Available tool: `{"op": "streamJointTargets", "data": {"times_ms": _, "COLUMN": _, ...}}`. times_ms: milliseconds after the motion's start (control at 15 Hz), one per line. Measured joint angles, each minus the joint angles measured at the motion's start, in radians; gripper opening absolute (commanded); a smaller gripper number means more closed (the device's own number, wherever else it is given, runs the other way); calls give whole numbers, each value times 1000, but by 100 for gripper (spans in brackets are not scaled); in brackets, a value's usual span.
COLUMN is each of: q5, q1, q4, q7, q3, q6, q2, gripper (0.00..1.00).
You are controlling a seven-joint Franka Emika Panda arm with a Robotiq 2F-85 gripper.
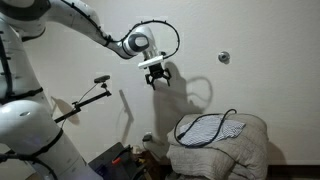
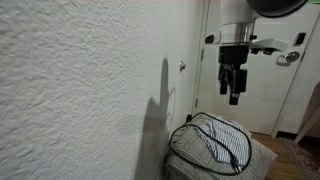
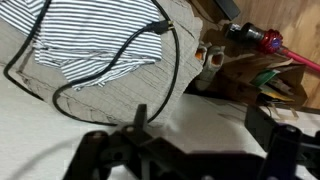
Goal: Tie a knot using the black cable
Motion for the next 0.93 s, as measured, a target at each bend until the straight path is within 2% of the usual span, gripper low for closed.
{"op": "streamJointTargets", "data": {"times_ms": 267, "q5": -16, "q1": 1, "q4": 3, "q7": -22, "q3": 25, "q6": 12, "q2": 63, "gripper": 100}}
{"op": "streamJointTargets", "data": {"times_ms": 733, "q5": -17, "q1": -2, "q4": 7, "q7": -42, "q3": 29, "q6": 12, "q2": 76, "gripper": 100}}
{"op": "streamJointTargets", "data": {"times_ms": 933, "q5": -26, "q1": 1, "q4": 13, "q7": -74, "q3": 52, "q6": 12, "q2": 131, "gripper": 100}}
